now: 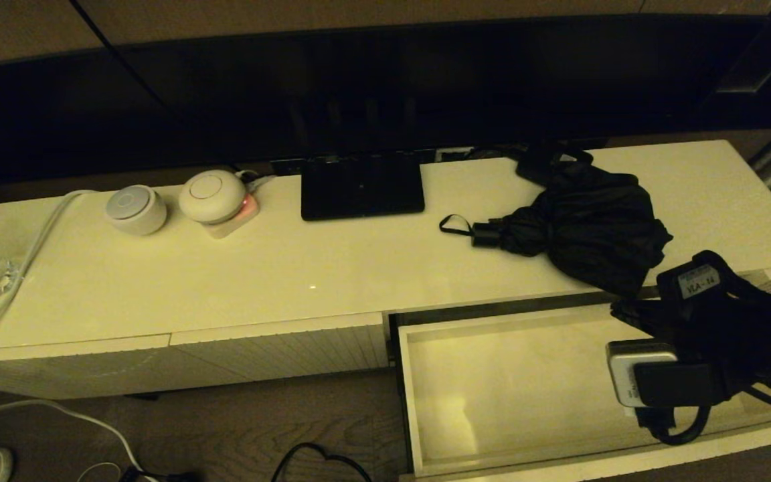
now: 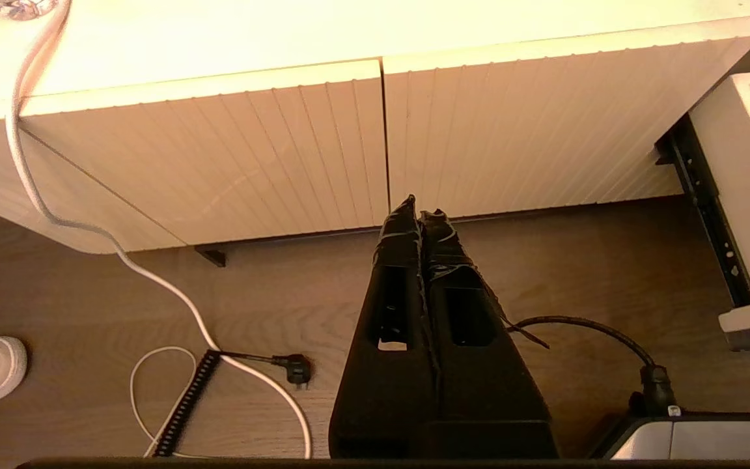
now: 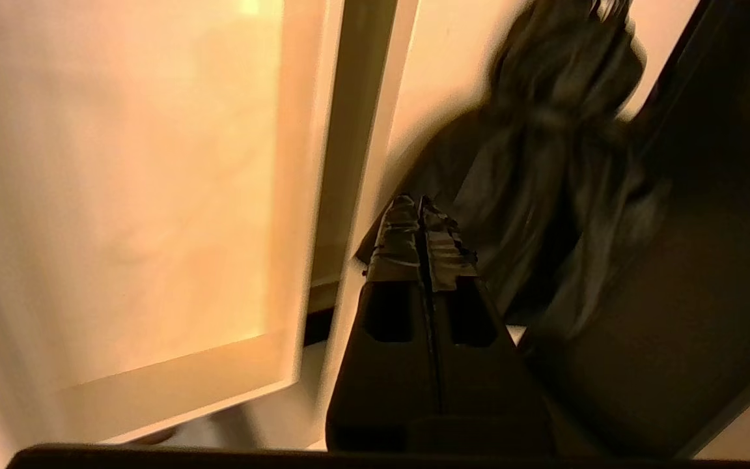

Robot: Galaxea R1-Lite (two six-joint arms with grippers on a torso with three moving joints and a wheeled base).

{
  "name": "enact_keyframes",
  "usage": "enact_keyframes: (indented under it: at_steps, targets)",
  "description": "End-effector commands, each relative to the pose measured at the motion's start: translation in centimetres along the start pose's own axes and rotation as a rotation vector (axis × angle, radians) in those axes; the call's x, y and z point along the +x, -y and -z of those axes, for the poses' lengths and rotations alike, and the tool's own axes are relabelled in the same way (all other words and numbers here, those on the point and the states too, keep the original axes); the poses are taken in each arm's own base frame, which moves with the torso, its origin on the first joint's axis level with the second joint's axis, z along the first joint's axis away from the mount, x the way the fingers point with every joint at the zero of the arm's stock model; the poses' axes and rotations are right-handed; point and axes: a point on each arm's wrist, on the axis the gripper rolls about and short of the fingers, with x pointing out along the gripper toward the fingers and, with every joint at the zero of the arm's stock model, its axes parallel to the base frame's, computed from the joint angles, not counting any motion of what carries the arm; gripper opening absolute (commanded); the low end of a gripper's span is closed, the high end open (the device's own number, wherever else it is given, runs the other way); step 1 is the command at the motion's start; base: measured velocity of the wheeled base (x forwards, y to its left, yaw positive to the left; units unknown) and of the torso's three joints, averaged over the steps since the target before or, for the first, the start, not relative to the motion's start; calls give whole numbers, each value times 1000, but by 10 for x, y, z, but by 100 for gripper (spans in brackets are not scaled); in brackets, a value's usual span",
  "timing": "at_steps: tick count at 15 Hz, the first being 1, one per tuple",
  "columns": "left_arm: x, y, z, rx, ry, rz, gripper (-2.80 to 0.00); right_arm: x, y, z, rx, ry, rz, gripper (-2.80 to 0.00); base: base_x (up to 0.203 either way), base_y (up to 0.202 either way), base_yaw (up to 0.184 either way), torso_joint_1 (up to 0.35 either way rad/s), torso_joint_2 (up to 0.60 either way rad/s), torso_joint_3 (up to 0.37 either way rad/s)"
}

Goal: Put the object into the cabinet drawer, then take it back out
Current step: Put the umbrella in the drawer

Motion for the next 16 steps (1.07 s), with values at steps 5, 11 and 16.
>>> enact_keyframes:
  at_steps: [5,11,16]
  targets:
    - [0,0,1,0,-4,-1,-280,30,18,-7,-52,34,12,0,0,0,0,0,0,0]
    - [0,0,1,0,-3,-1,-280,63,30,-2,-33,-16,-13,0,0,0,0,0,0,0]
    - [0,0,1,0,-4,-1,-280,99,47,17,21,-92,-11,0,0,0,0,0,0,0]
